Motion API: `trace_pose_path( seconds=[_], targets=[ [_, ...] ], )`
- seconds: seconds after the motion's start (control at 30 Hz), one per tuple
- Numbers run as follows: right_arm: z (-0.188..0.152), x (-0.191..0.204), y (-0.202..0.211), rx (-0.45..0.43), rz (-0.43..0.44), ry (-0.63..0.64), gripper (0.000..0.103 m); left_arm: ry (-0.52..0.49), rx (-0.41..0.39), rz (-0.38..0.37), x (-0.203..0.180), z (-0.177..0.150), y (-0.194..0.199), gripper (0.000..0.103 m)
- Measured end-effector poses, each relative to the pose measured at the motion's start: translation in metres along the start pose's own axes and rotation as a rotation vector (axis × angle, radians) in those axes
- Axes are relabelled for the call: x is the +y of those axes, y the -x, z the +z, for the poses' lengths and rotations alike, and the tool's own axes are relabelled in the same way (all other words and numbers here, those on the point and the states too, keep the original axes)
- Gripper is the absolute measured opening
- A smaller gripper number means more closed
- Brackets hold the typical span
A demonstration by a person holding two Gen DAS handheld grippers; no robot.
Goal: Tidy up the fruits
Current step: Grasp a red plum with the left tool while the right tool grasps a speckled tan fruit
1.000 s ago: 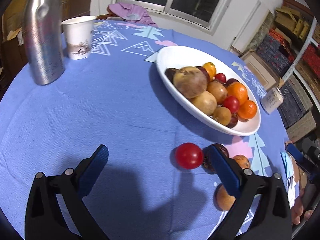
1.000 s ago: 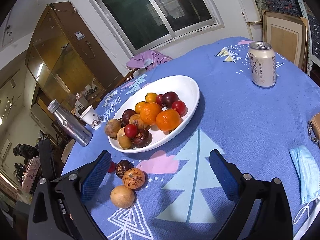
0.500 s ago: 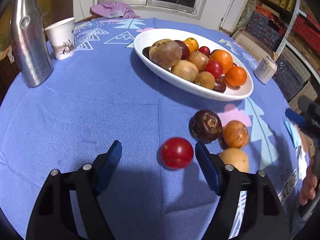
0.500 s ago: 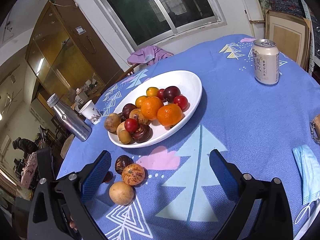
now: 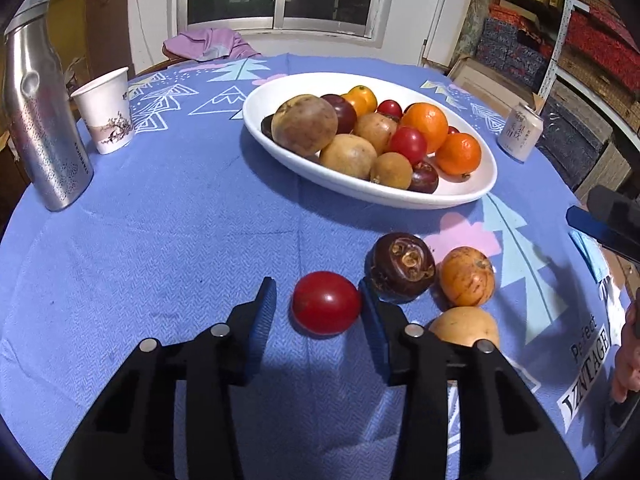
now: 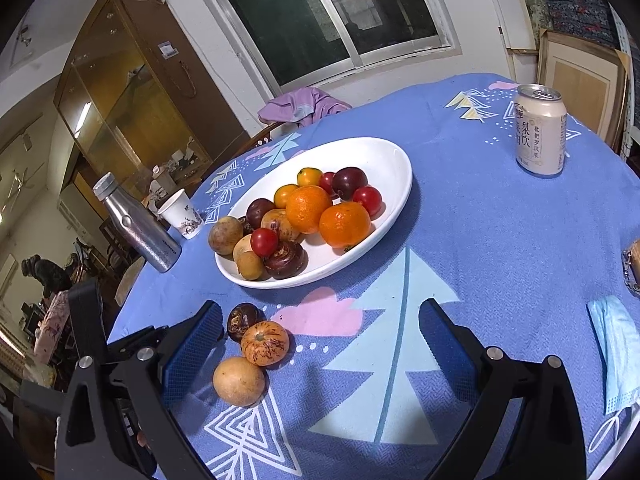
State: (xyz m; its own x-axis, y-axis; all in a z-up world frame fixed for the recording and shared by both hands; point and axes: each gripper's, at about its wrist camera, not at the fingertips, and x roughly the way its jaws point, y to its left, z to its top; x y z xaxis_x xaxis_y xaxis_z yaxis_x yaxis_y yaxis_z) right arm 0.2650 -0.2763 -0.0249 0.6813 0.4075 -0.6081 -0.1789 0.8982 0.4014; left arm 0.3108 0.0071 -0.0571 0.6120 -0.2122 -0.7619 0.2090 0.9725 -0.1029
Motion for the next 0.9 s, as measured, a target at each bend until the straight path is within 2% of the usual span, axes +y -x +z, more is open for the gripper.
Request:
trace_pose_path(
  seconds=[0.13,0.23,0.3,0.33,0.4,0.5,0.73,0.9],
  targets=[
    [-0.002,0.004,-0.002,0.007,-0.007,0.023,0.1,-0.007,0.008,-0.005,-0.002,0.001,-0.002,0.042],
    [-0.004,0.008,-0.005,0.03,-0.009,0.055,0.098,0.032,0.0,-0.037,0.005,0.004,-0.002,0.032],
    [-0.007,0.015,-0.008,0.05,-0.004,0.098,0.085,0.044,-0.017,-0.005,0.009,0.005,0.003,0.032],
    [-0.009,0.02,-0.01,0.073,0.008,0.122,0.081,0.06,-0.032,0.001,0.014,0.006,0.008,0.032],
    [-0.013,0.025,-0.018,0.118,0.021,0.152,0.072,0.101,-0.047,-0.019,0.022,0.008,0.015,0.032],
    [-0.02,0.029,-0.031,0.185,0.065,0.145,0.07,0.14,-0.071,-0.011,0.032,0.009,0.024,0.032],
    [-0.027,0.038,-0.058,0.241,0.105,0.092,0.069,0.142,-0.073,-0.017,0.031,0.011,0.025,0.032],
    [-0.027,0.046,-0.069,0.238,0.114,0.099,0.051,0.133,-0.064,-0.021,0.028,0.01,0.024,0.032]
  ],
)
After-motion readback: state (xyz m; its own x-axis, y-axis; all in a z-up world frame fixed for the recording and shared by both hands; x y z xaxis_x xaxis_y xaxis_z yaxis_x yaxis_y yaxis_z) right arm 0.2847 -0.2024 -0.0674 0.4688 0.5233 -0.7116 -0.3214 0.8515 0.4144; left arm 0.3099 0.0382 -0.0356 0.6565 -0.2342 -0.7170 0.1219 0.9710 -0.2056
